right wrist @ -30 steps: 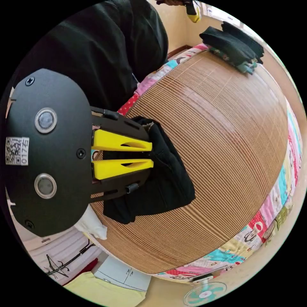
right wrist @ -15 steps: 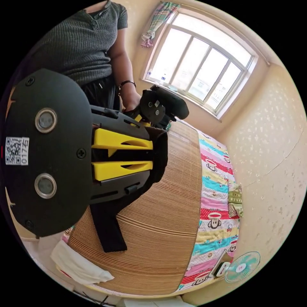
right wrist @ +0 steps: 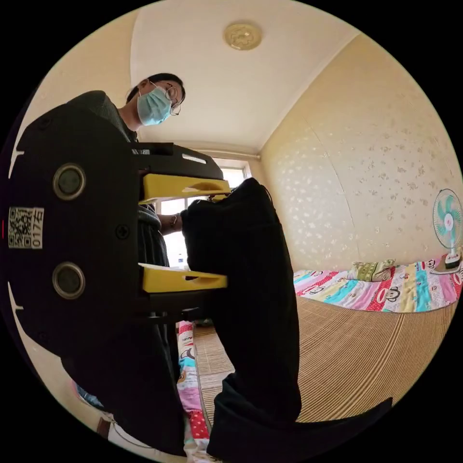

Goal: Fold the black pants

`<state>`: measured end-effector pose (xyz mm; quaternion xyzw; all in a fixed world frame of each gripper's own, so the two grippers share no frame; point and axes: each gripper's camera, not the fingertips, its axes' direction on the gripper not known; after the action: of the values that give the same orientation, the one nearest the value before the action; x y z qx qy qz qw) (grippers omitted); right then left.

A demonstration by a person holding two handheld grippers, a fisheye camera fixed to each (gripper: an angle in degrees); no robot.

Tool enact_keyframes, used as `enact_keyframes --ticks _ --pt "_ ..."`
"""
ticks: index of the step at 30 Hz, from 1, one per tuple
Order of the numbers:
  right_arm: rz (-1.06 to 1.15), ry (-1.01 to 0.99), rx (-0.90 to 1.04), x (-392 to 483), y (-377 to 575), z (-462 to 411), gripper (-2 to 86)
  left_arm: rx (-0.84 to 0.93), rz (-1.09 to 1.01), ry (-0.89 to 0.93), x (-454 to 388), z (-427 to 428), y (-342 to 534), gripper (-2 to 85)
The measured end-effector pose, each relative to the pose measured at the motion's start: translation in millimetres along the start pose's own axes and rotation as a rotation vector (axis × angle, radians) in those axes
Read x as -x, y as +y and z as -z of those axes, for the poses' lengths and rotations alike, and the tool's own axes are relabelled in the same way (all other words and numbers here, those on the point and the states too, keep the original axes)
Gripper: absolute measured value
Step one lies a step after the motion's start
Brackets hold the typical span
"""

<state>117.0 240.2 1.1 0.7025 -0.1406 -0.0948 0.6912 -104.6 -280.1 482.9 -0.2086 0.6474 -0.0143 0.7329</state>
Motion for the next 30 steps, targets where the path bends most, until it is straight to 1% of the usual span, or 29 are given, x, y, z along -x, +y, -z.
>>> enact_keyframes --ticks 1,2,3,4,6,7,8,9,10,11,12,13,14,15,16,17,18,20,21,23,24,25,26,27,28,29,30 --pt "0.008 0.038 -0.006 -1 -4 -1 15.0 0.010 -0.016 -0.014 -9 -1 0 8.7" --pt "0.037 0.111 -0.039 7 -7 3 10.1 0.014 -0.023 -0.024 -14 0 0 8.9" --pt "0.068 0.142 -0.068 16 -7 8 7.7 0.025 -0.035 -0.047 -21 2 0 9.1" --pt "0.142 0.192 -0.134 38 -7 21 5.6 0.060 -0.049 -0.076 -29 1 0 9.0" --pt "0.223 0.334 -0.189 79 -10 36 3.9 0.123 -0.084 -0.113 -40 -7 -1 7.7" --pt "0.289 0.458 -0.207 108 -13 41 3.2 0.150 -0.139 -0.100 -50 -14 -1 6.6" --pt "0.356 0.514 -0.233 137 -14 44 2.8 0.159 -0.173 -0.074 -56 -17 -2 6.1" --pt "0.395 0.506 -0.254 151 -15 47 2.6 0.173 -0.238 -0.009 -70 -20 -5 6.0" --pt "0.488 0.444 -0.278 181 -16 49 2.4 0.182 -0.300 0.053 -86 -20 -9 6.0" --pt "0.598 0.380 -0.278 215 -20 43 2.3 0.181 -0.328 0.079 -94 -19 -11 6.0" --pt "0.657 0.356 -0.267 232 -22 36 2.2 0.152 -0.374 0.118 -109 -10 -16 6.2" --pt "0.770 0.340 -0.218 266 -29 13 2.2 0.095 -0.403 0.146 -121 7 -22 6.3" --pt "0.871 0.370 -0.147 297 -37 -18 2.3 0.060 -0.411 0.159 -126 18 -24 6.2" --pt "0.919 0.386 -0.105 310 -42 -36 2.3 -0.019 -0.412 0.188 -131 43 -27 6.2" --pt "1.002 0.402 -0.021 330 -56 -73 2.5 -0.099 -0.402 0.204 -132 72 -26 6.0" --pt "1.027 0.382 0.045 339 -74 -109 2.7 -0.138 -0.391 0.202 -130 87 -24 6.0" --pt "1.018 0.360 0.082 340 -85 -127 3.0 -0.212 -0.360 0.188 -126 118 -18 5.8" --pt "0.946 0.297 0.293 323 -135 -211 4.2 -0.293 -0.298 0.167 -110 160 -3 5.6" --pt "0.923 0.300 0.350 313 -147 -233 4.6 -0.337 -0.242 0.148 -92 187 11 5.5" --pt "0.731 0.333 0.512 252 -187 -299 8.0 -0.404 -0.098 0.075 -54 223 42 5.5" --pt "0.676 0.336 0.532 233 -193 -309 9.0 -0.427 0.041 -0.006 -24 242 65 5.6" --pt "0.587 0.327 0.552 193 -198 -320 10.4 -0.417 0.193 -0.107 10 256 92 6.0" --pt "0.521 0.312 0.553 153 -198 -322 11.1 -0.402 0.276 -0.160 29 262 106 6.2" --pt "0.485 0.311 0.555 132 -197 -321 10.7 -0.378 0.472 -0.265 68 269 141 7.1" --pt "0.400 0.324 0.567 86 -194 -315 9.8 -0.372 0.694 -0.334 103 272 182 7.4" --pt "0.294 0.350 0.587 38 -189 -303 8.7 -0.380 0.795 -0.356 116 272 204 7.3" --pt "0.234 0.363 0.601 12 -185 -295 8.2 -0.413 0.914 -0.358 133 269 243 6.7"
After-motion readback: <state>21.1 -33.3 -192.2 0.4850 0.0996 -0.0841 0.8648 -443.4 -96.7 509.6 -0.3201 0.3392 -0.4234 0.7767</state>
